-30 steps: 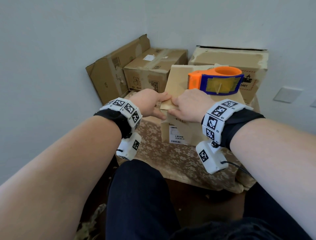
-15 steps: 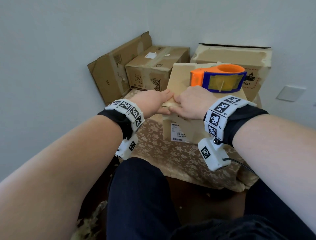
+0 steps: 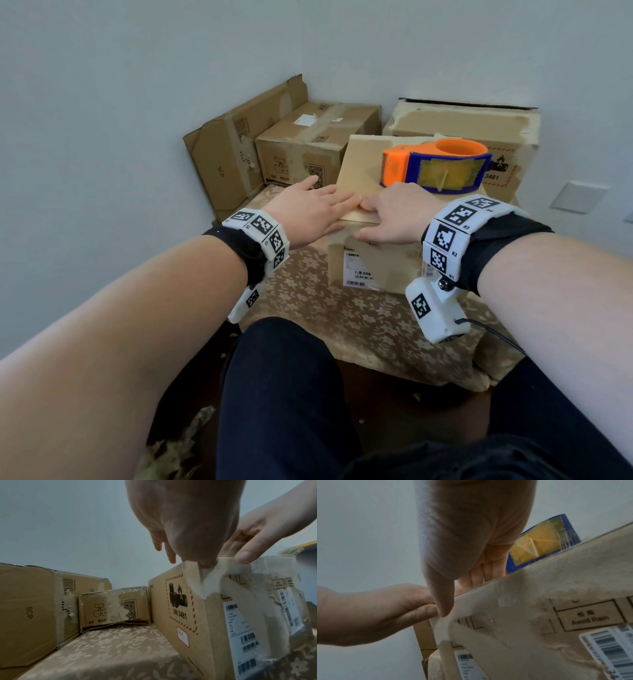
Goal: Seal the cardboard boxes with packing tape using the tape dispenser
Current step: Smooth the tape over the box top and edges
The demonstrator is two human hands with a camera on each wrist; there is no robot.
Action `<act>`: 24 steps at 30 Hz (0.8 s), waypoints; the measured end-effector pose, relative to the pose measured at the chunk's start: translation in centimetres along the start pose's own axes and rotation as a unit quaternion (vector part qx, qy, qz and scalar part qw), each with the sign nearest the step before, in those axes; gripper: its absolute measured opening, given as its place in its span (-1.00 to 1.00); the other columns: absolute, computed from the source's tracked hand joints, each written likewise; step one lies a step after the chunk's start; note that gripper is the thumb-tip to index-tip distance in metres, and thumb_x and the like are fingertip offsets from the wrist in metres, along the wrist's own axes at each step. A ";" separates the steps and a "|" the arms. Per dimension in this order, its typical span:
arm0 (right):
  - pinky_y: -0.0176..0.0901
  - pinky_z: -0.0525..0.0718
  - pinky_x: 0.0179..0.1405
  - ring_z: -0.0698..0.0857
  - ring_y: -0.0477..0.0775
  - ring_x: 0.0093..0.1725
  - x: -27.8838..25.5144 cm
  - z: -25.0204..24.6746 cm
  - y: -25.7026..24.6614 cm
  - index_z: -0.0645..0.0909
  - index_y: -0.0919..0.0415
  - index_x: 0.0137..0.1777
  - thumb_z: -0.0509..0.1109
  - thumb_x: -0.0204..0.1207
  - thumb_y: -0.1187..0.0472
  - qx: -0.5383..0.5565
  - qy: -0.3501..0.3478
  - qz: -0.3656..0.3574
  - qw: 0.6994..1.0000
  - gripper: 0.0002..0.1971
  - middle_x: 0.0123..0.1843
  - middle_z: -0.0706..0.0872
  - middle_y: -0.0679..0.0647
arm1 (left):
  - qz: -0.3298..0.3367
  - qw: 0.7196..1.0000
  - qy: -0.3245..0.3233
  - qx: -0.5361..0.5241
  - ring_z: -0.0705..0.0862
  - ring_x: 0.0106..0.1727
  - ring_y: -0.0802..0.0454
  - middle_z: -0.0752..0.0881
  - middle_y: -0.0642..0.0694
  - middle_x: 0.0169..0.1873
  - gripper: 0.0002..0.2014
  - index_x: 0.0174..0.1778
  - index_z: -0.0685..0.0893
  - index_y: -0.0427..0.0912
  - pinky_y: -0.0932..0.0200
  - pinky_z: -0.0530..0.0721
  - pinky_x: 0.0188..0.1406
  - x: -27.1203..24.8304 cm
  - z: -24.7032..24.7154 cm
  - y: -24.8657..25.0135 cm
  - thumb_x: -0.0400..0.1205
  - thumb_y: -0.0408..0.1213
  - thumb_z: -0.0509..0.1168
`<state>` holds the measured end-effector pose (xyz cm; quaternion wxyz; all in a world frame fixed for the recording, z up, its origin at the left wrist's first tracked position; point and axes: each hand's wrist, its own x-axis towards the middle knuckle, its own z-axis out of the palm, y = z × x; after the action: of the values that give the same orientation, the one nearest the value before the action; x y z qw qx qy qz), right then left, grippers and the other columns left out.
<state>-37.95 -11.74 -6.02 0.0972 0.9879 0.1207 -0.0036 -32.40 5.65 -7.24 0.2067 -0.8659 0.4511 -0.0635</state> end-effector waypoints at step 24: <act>0.00 0.56 0.19 0.63 0.18 0.21 -3.7 0.0 4.4 0.65 0.11 0.33 0.20 0.67 -0.10 0.198 0.002 0.071 0.978 -0.59 0.24 0.72 0.16 | -0.020 0.968 -0.117 -0.221 0.11 0.67 -0.05 0.04 0.00 0.68 -0.42 0.68 0.05 0.07 0.09 0.08 0.58 3.8 -3.3 0.8 0.74 0.11 -0.04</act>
<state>-40.45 -16.78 -5.06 -0.1002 0.9937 0.0475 -0.0183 -31.71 1.18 -4.89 0.0597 -0.9003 0.4095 0.1353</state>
